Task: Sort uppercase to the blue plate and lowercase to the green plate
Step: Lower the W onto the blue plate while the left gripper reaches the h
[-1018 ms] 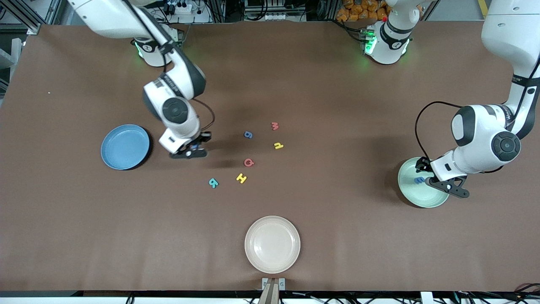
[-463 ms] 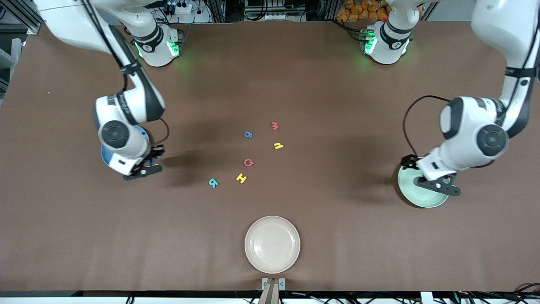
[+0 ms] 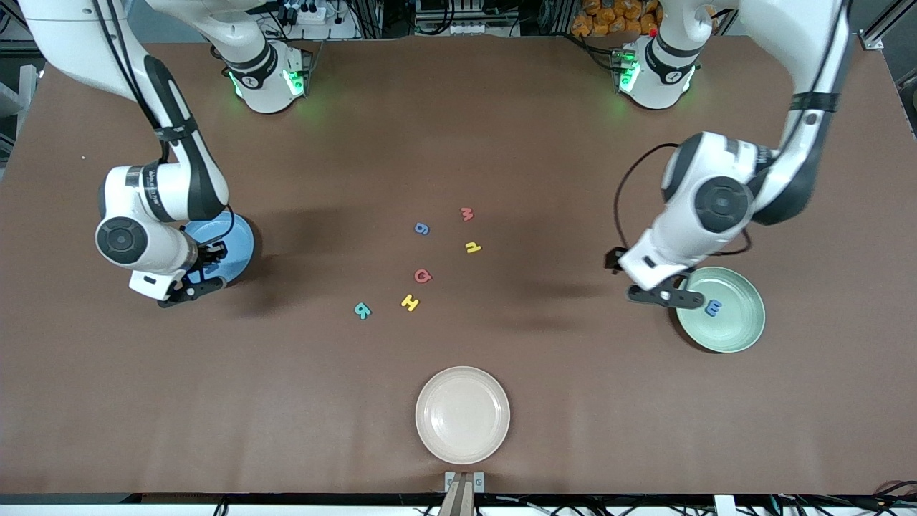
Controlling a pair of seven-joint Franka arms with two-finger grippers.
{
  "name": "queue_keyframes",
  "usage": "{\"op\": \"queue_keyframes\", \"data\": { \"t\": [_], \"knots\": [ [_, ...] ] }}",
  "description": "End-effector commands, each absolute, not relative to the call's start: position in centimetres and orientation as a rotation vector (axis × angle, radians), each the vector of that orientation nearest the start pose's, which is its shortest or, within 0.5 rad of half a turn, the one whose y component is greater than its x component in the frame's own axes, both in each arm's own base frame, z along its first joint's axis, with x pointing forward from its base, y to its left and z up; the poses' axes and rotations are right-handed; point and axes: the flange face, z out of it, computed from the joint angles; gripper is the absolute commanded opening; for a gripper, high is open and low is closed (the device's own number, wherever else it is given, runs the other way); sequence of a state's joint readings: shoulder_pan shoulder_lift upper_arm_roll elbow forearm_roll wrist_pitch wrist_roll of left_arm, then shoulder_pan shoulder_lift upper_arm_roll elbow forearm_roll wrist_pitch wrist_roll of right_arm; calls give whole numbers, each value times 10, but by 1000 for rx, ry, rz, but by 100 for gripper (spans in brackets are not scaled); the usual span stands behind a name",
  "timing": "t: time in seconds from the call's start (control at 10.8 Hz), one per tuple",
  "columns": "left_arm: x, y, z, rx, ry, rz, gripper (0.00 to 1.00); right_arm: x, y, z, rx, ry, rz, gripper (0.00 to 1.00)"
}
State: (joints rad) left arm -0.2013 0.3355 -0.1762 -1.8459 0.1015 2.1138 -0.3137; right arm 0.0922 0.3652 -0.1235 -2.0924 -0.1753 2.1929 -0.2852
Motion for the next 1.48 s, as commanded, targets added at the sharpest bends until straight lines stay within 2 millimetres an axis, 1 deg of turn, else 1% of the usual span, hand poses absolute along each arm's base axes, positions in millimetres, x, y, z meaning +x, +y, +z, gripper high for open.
{"op": "queue_keyframes", "data": {
  "t": [0.0, 0.09, 0.19, 0.28, 0.46, 0.65, 0.74, 0.83, 0.93, 1.02, 1.2, 1.3, 1.39],
  "knots": [
    [576, -257, 335, -3086, 26, 103, 100, 535, -32, 214, -3139, -583, 525, 22],
    [572, -280, 333, -3115, -33, 116, 100, 527, -31, 204, -3129, -580, 546, 22],
    [568, -300, 330, -3130, -105, 131, 100, 524, -32, 200, -3123, -571, 559, 23],
    [560, -331, 322, -3123, -156, 137, 100, 524, -32, 198, -3120, -565, 550, 26],
    [551, -378, 309, -3108, -292, 130, 100, 523, -42, 187, -3112, -593, 525, 27],
    [537, -418, 285, -3081, -382, 149, 100, 521, -45, 185, -3115, -585, 520, 30],
    [530, -432, 272, -3068, -401, 159, 100, 521, -47, 186, -3116, -578, 518, 33],
    [525, -440, 259, -3054, -424, 175, 100, 521, -48, 185, -3116, -577, 521, 34],
    [520, -445, 244, -3042, -427, 205, 100, 521, -49, 185, -3115, -573, 521, 39],
    [512, -454, 229, -3035, -423, 223, 100, 521, -49, 184, -3115, -573, 523, 47],
    [499, -474, 214, -3052, -469, 217, 100, 520, -48, 184, -3114, -571, 524, 60],
    [494, -483, 210, -3065, -492, 195, 100, 520, -48, 185, -3114, -564, 524, 60],
    [489, -492, 206, -3079, -500, 188, 100, 520, -47, 185, -3110, -536, 523, 69]
  ]
}}
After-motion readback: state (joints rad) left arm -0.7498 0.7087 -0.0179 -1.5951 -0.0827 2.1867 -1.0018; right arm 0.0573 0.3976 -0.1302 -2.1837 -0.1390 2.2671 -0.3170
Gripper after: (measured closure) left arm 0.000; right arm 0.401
